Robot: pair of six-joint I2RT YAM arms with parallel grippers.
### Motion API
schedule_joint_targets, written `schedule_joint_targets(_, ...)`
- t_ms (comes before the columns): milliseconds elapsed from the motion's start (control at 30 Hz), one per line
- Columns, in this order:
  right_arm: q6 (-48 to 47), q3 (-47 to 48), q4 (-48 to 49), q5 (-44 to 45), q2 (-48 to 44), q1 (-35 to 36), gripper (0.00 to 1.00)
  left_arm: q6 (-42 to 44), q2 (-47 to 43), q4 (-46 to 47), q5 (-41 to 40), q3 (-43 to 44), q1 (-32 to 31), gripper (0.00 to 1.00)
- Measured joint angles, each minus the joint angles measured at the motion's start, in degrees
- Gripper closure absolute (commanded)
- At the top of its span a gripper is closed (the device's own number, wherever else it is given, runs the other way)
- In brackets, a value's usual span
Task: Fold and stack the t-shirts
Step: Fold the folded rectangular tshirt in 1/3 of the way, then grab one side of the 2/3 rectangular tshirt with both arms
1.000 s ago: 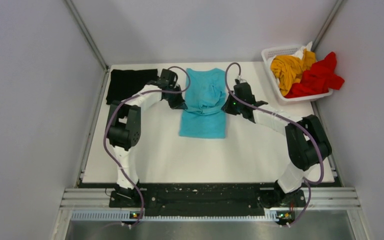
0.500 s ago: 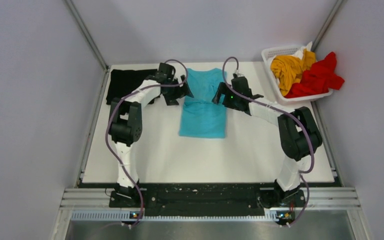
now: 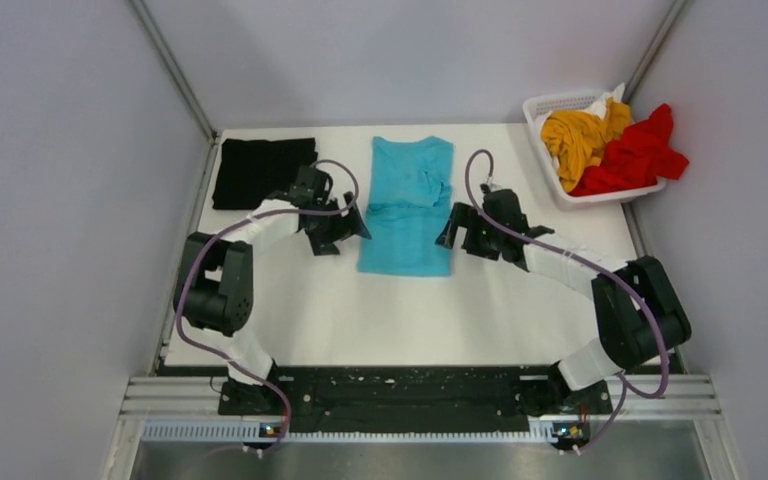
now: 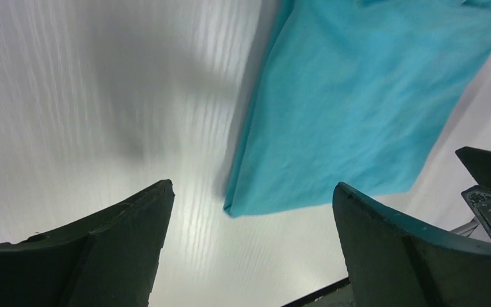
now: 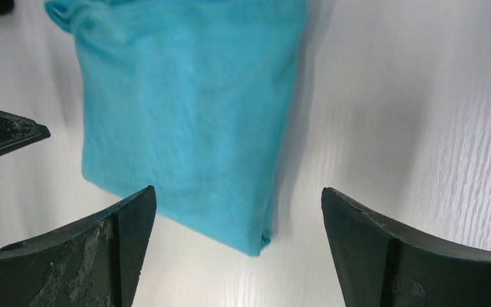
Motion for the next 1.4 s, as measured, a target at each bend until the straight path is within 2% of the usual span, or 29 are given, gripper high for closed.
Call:
schedule_joint_targets(167, 1.6, -7.7, -1.1, -4.5, -2.5, 0.0, 0.09, -1.9, -3.9, 1.2, 0.3, -10.7, -0.8, 0.11)
schedule_joint_targets(300, 3.6, -10.4, 0.5, -7.1, -2.8, 0.0, 0.14, -4.3, -4.1, 3.9, 2.0, -13.0, -1.4, 0.24)
schedule_joint_targets(400, 5.1, -11.3, 2.0, -8.3, -2.8, 0.2, 0.20, -5.6, -4.1, 6.4, 2.8, -14.2, -2.4, 0.40)
schedule_joint_targets(667, 8.2, -12.0, 4.4, -9.5, -1.6, 0.8, 0.32, -7.8, -3.3, 8.8, 3.1, -16.7, -4.6, 0.88)
schedule_joint_targets(700, 8.3, -12.0, 4.5, -9.5, -1.5, 0.8, 0.33, -7.9, -3.1, 9.0, 3.1, -16.9, -4.7, 0.97)
schedule_joint_targets(733, 8.6, -12.2, 4.8, -9.6, -1.4, 0.8, 0.34, -8.3, -2.9, 9.1, 3.1, -16.9, -4.7, 1.00)
schedule_joint_targets(1000, 9.1, -12.3, 6.8, -10.9, -0.2, 0.8, 0.39, -9.5, -2.1, 10.1, 3.7, -16.8, -4.7, 1.00)
schedule_joint_targets(1100, 9.1, -12.3, 7.4, -11.0, 0.3, 0.8, 0.47, -9.8, -1.5, 11.0, 4.6, -16.5, -4.7, 1.00)
schedule_joint_targets(1233, 9.4, -12.2, 8.7, -11.6, 1.8, 0.9, 0.54, -10.1, -1.2, 11.5, 5.0, -16.5, -4.7, 1.00)
schedule_joint_targets(1400, 9.8, -12.2, 10.0, -12.0, 3.1, 0.9, 0.73, -10.2, -1.2, 11.7, 5.1, -16.5, -4.7, 1.00)
